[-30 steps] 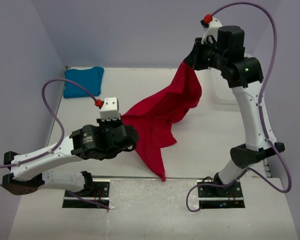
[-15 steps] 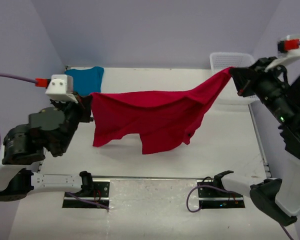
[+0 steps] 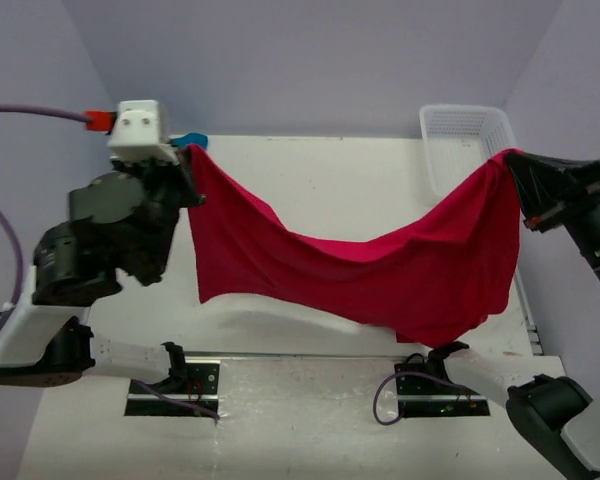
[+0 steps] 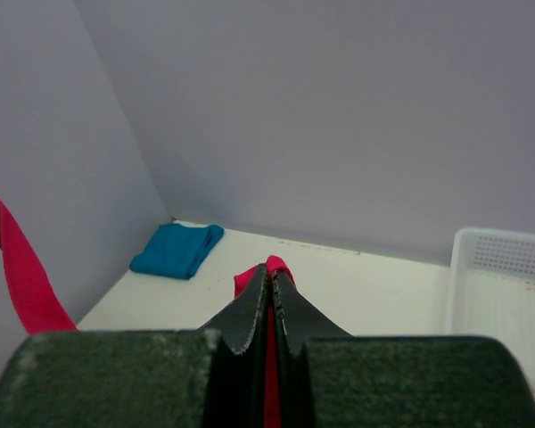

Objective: Fold and stack the t-shirts
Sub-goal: Flatten out the tshirt

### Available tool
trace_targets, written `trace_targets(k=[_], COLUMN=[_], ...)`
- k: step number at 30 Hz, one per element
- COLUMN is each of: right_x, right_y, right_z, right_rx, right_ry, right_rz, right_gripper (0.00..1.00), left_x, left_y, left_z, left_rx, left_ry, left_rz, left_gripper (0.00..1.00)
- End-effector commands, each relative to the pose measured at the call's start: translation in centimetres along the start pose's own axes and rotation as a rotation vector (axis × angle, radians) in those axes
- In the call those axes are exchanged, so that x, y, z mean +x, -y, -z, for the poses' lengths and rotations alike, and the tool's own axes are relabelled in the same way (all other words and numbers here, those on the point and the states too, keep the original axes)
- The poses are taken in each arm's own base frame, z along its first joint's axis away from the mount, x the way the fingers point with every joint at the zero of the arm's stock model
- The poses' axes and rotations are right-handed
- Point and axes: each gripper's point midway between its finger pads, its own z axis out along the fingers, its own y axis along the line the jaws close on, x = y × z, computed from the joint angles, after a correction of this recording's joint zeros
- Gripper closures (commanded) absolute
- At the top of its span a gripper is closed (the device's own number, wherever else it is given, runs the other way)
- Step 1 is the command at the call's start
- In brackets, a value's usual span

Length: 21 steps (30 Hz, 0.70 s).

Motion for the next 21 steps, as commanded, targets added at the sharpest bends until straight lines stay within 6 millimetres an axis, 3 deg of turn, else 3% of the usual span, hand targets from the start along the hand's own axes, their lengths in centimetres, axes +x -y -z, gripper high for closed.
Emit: trace_targets(k=[1, 4, 6, 7, 8, 10, 12, 13, 16, 21], right_x=[1.8, 0.4, -0.1, -0.3, 0.1, 0.4, 0.6, 0.7, -0.7, -1.8], right_y=[1.3, 2.6, 2.7, 3.1, 3.4, 4.0, 4.7, 5.0, 5.5, 5.9], right_z=[-5.0, -4.9, -4.7, -4.9, -5.2, -5.8, -6.6, -6.8, -6.6, -4.5], right_rx=[0.059, 0.135, 0.144, 0.163, 0.175, 0.207, 0.24, 0.251, 0.289, 0.316], right_ry=[-0.078, -0.052, -0.031, -0.016, -0.028, -0.033, -0.041, -0.043, -0.006, 0.032], right_rz=[0.027, 0.047, 0.054, 0.06, 0.064, 0.076, 0.095, 0.105, 0.118, 0.13], right_gripper=[1.0, 1.0, 1.0, 1.0, 1.0, 1.0, 1.0, 1.0, 1.0, 1.0], left_x=[1.7, 2.8, 4.6, 5.7, 6.6, 6.9, 5.9, 4.7, 1.6, -1.1], left_y=[2.7, 3.8, 3.8, 2.6, 2.8, 1.4, 0.4, -1.8, -4.2, -5.7], left_z=[-1.8, -2.4, -4.0, -5.6, -6.3, -7.8, -8.9, -10.0, -11.7, -9.9], left_rx=[-0.108, -0.102, -0.112, -0.161, -0.138, -0.193, -0.205, -0.271, -0.31, -0.348], left_ry=[-0.032, -0.039, -0.077, -0.103, -0.122, -0.12, -0.106, -0.084, -0.047, 0.005], left_rz=[-0.169, -0.194, -0.216, -0.231, -0.238, -0.231, -0.2, -0.191, -0.186, -0.175], left_gripper=[1.0, 1.0, 1.0, 1.0, 1.0, 1.0, 1.0, 1.0, 1.0, 1.0])
